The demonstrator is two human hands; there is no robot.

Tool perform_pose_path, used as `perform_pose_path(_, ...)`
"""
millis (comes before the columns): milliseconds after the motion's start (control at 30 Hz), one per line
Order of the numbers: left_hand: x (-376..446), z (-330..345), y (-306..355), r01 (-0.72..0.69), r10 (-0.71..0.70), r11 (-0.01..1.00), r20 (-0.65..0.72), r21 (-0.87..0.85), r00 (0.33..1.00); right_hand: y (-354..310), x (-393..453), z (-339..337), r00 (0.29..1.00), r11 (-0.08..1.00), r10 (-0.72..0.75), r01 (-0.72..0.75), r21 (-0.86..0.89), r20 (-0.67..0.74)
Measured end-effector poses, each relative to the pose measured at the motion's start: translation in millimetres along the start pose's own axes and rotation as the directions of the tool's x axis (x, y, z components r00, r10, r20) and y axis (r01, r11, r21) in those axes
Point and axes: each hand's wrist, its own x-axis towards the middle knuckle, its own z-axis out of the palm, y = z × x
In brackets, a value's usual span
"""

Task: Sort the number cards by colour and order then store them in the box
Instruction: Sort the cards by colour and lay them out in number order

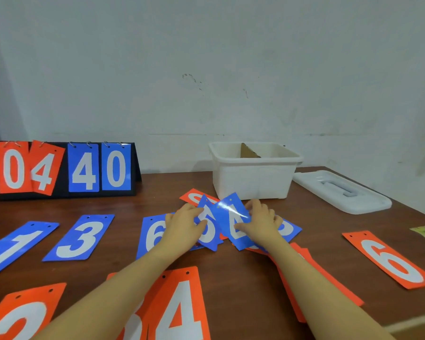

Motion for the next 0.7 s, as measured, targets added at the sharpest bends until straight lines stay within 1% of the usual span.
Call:
perform_pose_path(33,-1,-3,0,-0.011,0.009,0.998,-0.03,-0.057,1.0,-2,0,-1,0.999,0.993,-0.039,0.042,0.106,-0.024)
perform_pose_path(67,-2,-6,0,-0.018,0.012,0.993,-0.058,-0.115,0.998,-5,-2,-3,0.998,0.965,-0.051,0.06,0.254,-0.041)
perform_pose_path(133,-4,-14,0,-0.017,-0.01,0.974,-0.117,-0.228,0.993,-14,-7,-9,0.995,0.831,-0.037,0.085,0.55,-0.097)
perform_pose_path(200,-7,-24,0,-0.014,-0.043,0.953,-0.181,-0.301,0.983,-24,-13,-18,0.986,0.719,-0.018,0.13,0.683,-0.168)
perform_pose_path(233,-9,-30,1,-0.022,-0.05,0.944,-0.208,-0.33,0.977,-30,-16,-22,0.984,0.666,-0.015,0.14,0.732,-0.175)
perform_pose_path(300,-17,-42,5,-0.047,-0.056,0.914,-0.241,-0.402,0.969,-48,-26,-26,0.992,0.54,-0.04,0.119,0.833,-0.115)
perform_pose_path(333,-22,-48,6,-0.061,-0.058,0.899,-0.256,-0.434,0.965,-57,-31,-25,0.995,0.495,-0.067,0.101,0.863,-0.078)
perform_pose_path(433,-39,-63,2,-0.095,-0.079,0.859,-0.312,-0.504,0.947,-84,-47,-11,0.994,0.438,-0.113,0.046,0.898,0.004)
perform_pose_path(533,-55,-80,-13,-0.09,-0.145,0.778,-0.318,-0.622,0.937,-108,-60,9,0.976,0.333,-0.17,-0.072,0.94,0.135)
perform_pose_path(567,-60,-86,-19,-0.088,-0.161,0.774,-0.329,-0.627,0.93,-115,-64,16,0.967,0.315,-0.195,-0.096,0.944,0.163)
perform_pose_path(633,-67,-96,-32,-0.069,-0.196,0.794,-0.361,-0.605,0.912,-131,-69,29,0.957,0.288,-0.232,-0.102,0.952,0.173)
perform_pose_path(700,-72,-104,-47,-0.037,-0.247,0.784,-0.367,-0.619,0.897,-147,-74,37,0.964,0.292,-0.238,-0.047,0.955,0.12)
